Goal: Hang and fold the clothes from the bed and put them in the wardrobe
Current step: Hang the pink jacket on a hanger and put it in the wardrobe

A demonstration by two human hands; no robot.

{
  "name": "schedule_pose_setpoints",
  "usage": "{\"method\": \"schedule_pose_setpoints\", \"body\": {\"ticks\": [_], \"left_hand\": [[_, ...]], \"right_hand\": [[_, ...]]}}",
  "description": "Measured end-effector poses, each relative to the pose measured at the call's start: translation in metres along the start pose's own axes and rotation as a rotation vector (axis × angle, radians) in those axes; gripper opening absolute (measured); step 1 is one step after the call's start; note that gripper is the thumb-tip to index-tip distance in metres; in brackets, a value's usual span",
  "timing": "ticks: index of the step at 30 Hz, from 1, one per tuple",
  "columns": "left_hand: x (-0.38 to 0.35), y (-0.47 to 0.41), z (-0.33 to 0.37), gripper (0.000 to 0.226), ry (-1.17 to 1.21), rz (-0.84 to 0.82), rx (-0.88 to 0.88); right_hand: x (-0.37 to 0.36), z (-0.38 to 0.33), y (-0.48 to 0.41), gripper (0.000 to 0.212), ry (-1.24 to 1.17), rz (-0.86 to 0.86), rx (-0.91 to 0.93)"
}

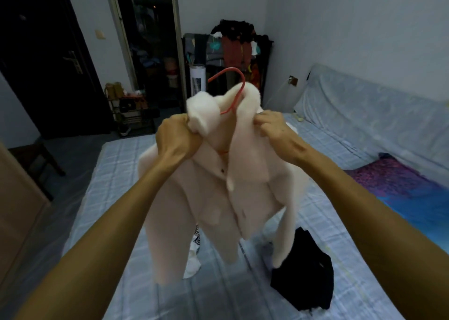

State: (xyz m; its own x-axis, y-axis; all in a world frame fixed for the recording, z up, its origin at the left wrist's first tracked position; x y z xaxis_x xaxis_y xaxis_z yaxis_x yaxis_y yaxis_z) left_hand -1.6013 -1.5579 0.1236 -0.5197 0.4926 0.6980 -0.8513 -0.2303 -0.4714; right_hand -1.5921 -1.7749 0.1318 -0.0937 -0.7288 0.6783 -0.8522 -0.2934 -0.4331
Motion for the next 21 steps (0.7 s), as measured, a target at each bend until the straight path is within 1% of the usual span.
{"method": "schedule_pose_setpoints", "body": {"ticks": [2,3,5,7,8,10,12,14,17,19,21], "left_hand": [[0.006,-0.002,0.0,0.014,-0.029,0.004,0.007],[0.008,-0.003,0.001,0.014,-0.031,0.009,0.011],[0.012,-0.002,0.007,0.015,-0.027,-0.004,0.0],[0.014,0.001,0.017,0.014,-0.027,-0.038,-0.065],[0.015,0.003,0.023,0.02,-0.043,-0.065,-0.109],[0.017,0.009,0.034,0.043,-0.09,-0.123,-0.195],[0.018,0.014,0.042,0.054,-0.081,-0.122,-0.248],[0.023,0.016,0.047,0.062,-0.036,-0.091,-0.26],[0.029,0.021,0.055,0.061,0.062,-0.092,-0.34],[0.032,0.026,0.058,0.065,0.096,-0.128,-0.377],[0.038,0.033,0.052,0.075,0.121,-0.158,-0.378]], "right_hand": [[0.012,0.011,0.003,0.042,0.124,0.062,-0.02],[0.017,0.014,0.004,0.046,0.175,0.087,-0.027],[0.02,0.017,0.007,0.042,0.232,0.102,-0.029],[0.022,0.018,0.009,0.034,0.247,0.157,-0.036],[0.024,0.017,0.01,0.033,0.243,0.195,-0.031],[0.026,0.009,0.013,0.033,0.203,0.257,0.004],[0.026,-0.004,0.017,0.036,0.179,0.305,0.065],[0.026,-0.021,0.017,0.04,0.199,0.325,0.117],[0.028,-0.046,0.015,0.046,0.304,0.288,0.16],[0.029,-0.056,0.017,0.047,0.371,0.263,0.169],[0.035,-0.061,0.023,0.049,0.397,0.304,0.147]]}}
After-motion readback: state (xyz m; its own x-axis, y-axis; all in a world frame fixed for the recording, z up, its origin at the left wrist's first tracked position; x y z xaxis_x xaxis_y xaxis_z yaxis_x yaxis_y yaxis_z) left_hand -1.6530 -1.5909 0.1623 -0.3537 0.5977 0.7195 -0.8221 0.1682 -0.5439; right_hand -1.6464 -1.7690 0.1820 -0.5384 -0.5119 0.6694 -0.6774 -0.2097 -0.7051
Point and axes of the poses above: each hand's wrist, its own y-axis away from the middle knuckle, its own x-axis out of the back of the hand, z = x × y, the point moved 6 cm from there along -y, towards the middle knuckle, and after that the axes turned 2 degrees about -y, right-handed, at the moved point
